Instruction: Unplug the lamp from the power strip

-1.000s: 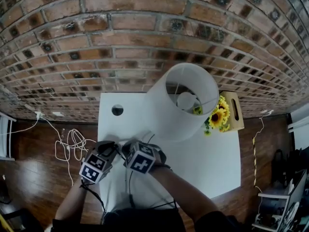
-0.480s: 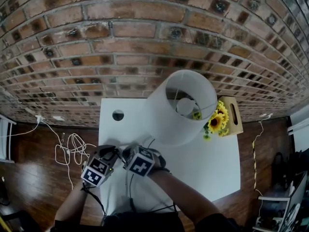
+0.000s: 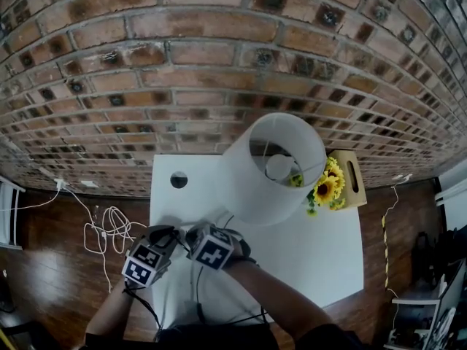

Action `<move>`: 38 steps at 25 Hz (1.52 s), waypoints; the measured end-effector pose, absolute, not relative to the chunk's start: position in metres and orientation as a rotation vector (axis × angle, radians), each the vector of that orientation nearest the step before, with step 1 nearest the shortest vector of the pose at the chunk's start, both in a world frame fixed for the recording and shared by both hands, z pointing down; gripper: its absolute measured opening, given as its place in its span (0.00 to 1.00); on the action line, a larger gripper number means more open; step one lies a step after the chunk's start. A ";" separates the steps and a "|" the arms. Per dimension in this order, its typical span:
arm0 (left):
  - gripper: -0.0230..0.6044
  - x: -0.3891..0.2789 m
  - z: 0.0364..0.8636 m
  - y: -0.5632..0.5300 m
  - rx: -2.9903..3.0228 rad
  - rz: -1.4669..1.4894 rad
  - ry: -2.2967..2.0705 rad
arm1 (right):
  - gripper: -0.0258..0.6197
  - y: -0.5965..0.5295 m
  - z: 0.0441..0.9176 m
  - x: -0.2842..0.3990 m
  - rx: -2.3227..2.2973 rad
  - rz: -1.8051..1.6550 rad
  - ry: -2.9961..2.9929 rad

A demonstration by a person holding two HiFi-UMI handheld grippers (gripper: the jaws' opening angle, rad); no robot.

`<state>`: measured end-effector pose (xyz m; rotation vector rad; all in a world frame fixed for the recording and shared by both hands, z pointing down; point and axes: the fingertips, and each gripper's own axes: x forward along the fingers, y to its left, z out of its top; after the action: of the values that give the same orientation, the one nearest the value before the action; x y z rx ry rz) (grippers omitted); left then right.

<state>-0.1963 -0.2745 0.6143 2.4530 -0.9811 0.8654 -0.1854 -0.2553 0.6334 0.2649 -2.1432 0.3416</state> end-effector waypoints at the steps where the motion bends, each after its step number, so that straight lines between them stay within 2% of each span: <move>1: 0.20 -0.197 0.614 -0.276 2.441 0.850 -0.971 | 0.05 -0.256 0.634 -0.185 0.267 0.344 -2.142; 4: 0.20 -0.195 0.614 -0.278 2.437 0.874 -0.923 | 0.05 -0.258 0.633 -0.182 0.280 0.357 -2.130; 9: 0.19 -0.194 0.619 -0.269 2.519 1.078 -0.908 | 0.05 -0.258 0.633 -0.180 0.270 0.377 -2.108; 17: 0.19 -0.195 0.613 -0.278 2.420 0.887 -0.946 | 0.04 -0.258 0.632 -0.189 0.267 0.374 -2.144; 25: 0.19 -0.196 0.612 -0.273 2.466 0.978 -0.986 | 0.04 -0.259 0.633 -0.186 0.282 0.409 -2.139; 33: 0.19 -0.199 0.612 -0.277 2.372 0.860 -1.006 | 0.04 -0.258 0.631 -0.191 0.295 0.387 -2.165; 38: 0.19 -0.197 0.612 -0.273 2.435 0.959 -1.001 | 0.04 -0.257 0.632 -0.186 0.306 0.416 -2.150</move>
<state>-0.1965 -0.2734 0.6115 2.4347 -1.0007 0.9592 -0.1863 -0.2566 0.6321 0.3063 -2.1496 0.4156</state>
